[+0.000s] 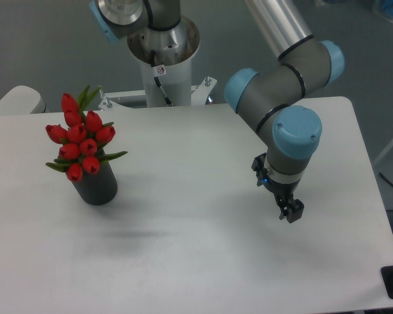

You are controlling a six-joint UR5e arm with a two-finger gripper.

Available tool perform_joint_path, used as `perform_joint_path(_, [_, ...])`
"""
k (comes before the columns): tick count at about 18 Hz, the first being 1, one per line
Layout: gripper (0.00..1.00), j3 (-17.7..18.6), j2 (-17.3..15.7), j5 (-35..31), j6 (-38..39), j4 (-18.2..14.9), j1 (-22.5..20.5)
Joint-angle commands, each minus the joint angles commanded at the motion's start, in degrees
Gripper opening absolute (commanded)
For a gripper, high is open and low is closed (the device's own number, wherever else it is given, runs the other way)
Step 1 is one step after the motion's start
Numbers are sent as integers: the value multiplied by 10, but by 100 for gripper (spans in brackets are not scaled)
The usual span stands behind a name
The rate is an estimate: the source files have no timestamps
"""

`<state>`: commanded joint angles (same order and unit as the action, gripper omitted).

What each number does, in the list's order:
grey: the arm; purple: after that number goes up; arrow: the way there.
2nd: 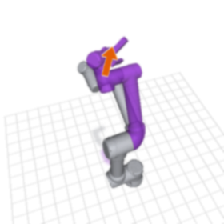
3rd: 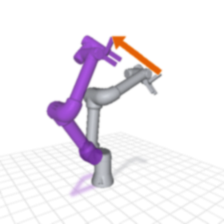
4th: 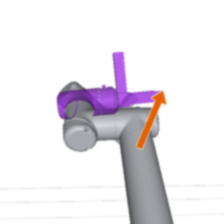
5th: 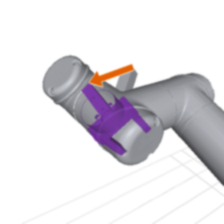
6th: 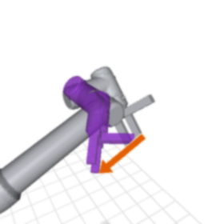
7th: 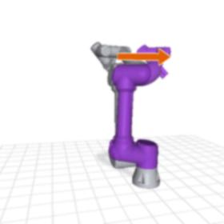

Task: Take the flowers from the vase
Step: 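Raise the open gripper slightly from its start position beside the table, then move the open gripper toward the red tulip stems above the black vase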

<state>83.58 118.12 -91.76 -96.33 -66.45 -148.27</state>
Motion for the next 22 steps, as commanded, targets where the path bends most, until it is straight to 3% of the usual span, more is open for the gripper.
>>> perform_joint_path(8, [100, 0, -10, 17, -1, -24, -7])
perform_joint_path(18, [100, 39, -36, 188, 26, -39, -40])
perform_joint_path(22, [100, 75, -61, 219, 26, -40, -54])
